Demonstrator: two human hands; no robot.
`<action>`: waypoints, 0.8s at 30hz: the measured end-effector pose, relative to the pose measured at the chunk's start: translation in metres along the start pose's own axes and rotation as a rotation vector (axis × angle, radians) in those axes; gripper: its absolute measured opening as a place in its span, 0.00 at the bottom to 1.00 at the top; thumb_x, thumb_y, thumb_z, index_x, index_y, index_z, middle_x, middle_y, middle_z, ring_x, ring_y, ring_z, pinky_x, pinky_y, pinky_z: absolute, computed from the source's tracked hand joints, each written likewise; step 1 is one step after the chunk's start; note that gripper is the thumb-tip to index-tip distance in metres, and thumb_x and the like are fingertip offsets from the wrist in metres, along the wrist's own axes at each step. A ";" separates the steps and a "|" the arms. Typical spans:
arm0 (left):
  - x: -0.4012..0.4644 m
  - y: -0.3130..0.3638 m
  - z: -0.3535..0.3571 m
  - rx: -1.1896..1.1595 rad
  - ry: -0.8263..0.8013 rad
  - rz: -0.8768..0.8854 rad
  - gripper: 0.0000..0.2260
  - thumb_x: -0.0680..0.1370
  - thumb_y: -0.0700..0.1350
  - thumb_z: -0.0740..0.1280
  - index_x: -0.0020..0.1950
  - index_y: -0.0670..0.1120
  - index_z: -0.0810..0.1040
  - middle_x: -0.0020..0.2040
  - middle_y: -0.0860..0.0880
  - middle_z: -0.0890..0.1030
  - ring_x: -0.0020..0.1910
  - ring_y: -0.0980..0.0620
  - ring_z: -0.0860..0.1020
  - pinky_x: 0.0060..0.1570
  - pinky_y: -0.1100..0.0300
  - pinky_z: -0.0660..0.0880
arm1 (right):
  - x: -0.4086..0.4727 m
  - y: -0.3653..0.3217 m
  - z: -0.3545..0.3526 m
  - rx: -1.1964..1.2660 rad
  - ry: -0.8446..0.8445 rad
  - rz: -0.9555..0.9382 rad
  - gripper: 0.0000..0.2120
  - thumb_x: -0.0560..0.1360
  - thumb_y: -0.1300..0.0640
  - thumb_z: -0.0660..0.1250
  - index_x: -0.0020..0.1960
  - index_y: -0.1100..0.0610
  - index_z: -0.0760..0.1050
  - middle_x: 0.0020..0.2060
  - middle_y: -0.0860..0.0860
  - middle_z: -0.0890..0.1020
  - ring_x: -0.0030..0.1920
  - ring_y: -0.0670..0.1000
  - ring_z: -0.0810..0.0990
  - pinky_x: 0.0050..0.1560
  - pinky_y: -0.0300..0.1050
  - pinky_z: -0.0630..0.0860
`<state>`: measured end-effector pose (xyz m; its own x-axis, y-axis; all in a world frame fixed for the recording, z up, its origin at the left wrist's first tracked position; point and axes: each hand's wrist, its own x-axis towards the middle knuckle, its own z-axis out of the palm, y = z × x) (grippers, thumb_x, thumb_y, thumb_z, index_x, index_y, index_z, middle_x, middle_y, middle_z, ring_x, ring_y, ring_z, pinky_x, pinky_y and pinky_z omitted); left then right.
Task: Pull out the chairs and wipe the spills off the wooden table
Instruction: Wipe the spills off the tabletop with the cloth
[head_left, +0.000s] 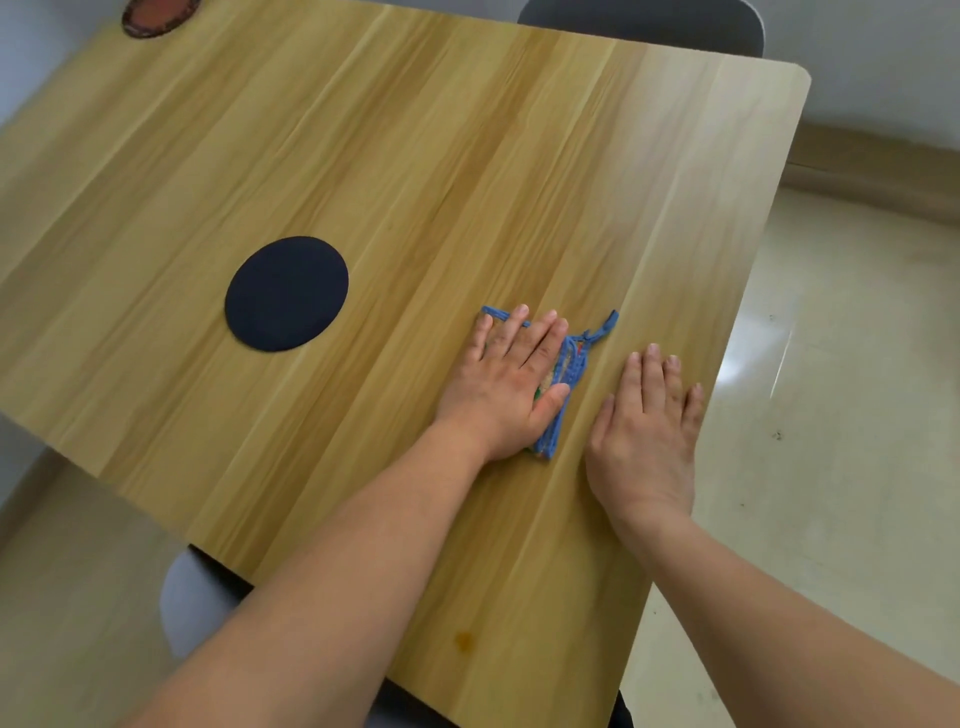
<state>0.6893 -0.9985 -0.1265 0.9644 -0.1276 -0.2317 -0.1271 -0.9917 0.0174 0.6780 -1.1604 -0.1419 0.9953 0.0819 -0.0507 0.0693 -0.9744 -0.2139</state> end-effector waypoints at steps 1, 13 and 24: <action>-0.006 0.001 0.001 -0.008 -0.004 -0.006 0.31 0.81 0.61 0.42 0.81 0.50 0.40 0.81 0.53 0.42 0.80 0.50 0.39 0.76 0.43 0.39 | 0.000 0.000 0.001 0.002 -0.005 0.000 0.26 0.81 0.55 0.51 0.77 0.61 0.57 0.77 0.55 0.57 0.78 0.55 0.51 0.76 0.57 0.43; -0.131 0.006 0.033 -0.033 -0.027 0.047 0.31 0.82 0.61 0.43 0.81 0.49 0.40 0.81 0.53 0.41 0.79 0.50 0.36 0.76 0.42 0.40 | 0.000 0.000 -0.001 0.041 0.014 0.010 0.27 0.81 0.53 0.47 0.78 0.59 0.53 0.78 0.54 0.53 0.78 0.54 0.46 0.77 0.55 0.40; -0.209 0.004 0.056 -0.007 -0.019 0.079 0.30 0.82 0.61 0.44 0.81 0.48 0.43 0.81 0.52 0.43 0.79 0.49 0.38 0.75 0.42 0.42 | 0.000 0.002 -0.001 0.079 0.023 0.002 0.27 0.80 0.54 0.45 0.78 0.60 0.52 0.78 0.54 0.52 0.78 0.54 0.46 0.77 0.56 0.40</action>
<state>0.4740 -0.9749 -0.1324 0.9466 -0.2056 -0.2482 -0.2011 -0.9786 0.0436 0.6787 -1.1625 -0.1416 0.9968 0.0745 -0.0288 0.0630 -0.9549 -0.2900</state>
